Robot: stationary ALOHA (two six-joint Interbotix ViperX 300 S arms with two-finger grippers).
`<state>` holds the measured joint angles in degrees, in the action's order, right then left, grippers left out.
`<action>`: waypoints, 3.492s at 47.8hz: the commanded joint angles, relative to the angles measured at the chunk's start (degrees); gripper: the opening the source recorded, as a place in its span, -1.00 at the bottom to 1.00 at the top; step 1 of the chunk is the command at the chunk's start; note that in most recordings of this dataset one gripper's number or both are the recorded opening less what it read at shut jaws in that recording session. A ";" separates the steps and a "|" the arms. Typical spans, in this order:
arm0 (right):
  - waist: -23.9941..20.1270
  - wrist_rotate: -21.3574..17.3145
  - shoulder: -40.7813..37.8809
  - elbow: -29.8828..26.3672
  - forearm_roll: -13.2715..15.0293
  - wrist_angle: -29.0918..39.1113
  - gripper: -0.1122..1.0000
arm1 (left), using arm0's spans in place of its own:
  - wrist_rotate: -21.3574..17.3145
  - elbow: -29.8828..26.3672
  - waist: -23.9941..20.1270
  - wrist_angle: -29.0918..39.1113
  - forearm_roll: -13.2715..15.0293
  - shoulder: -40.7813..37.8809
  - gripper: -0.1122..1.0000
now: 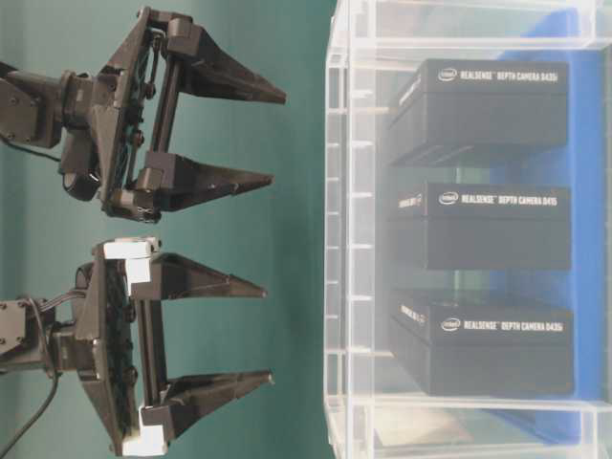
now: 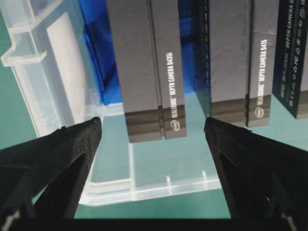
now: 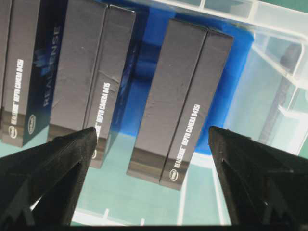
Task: Take the box out of the case with both arms.
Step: 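Move both open grippers above the left and right black boxes, then lower both grippers around the left and right boxes and close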
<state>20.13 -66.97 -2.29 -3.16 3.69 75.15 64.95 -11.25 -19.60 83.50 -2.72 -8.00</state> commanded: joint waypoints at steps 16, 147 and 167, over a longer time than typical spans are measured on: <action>-0.18 -0.62 0.79 -0.62 0.18 0.09 0.91 | -0.18 -1.14 0.26 -0.70 -0.26 0.53 0.72; -0.09 -0.53 -0.53 -0.18 0.35 0.70 0.91 | -0.79 0.00 0.26 -2.46 -1.14 -0.79 0.72; -0.09 -2.20 -0.53 4.22 0.35 -2.99 0.91 | -0.79 5.10 0.09 -7.73 -1.14 -0.88 0.72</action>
<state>20.13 -68.91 -3.52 0.97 3.87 73.13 64.16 -6.42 -19.42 77.26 -3.60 -9.84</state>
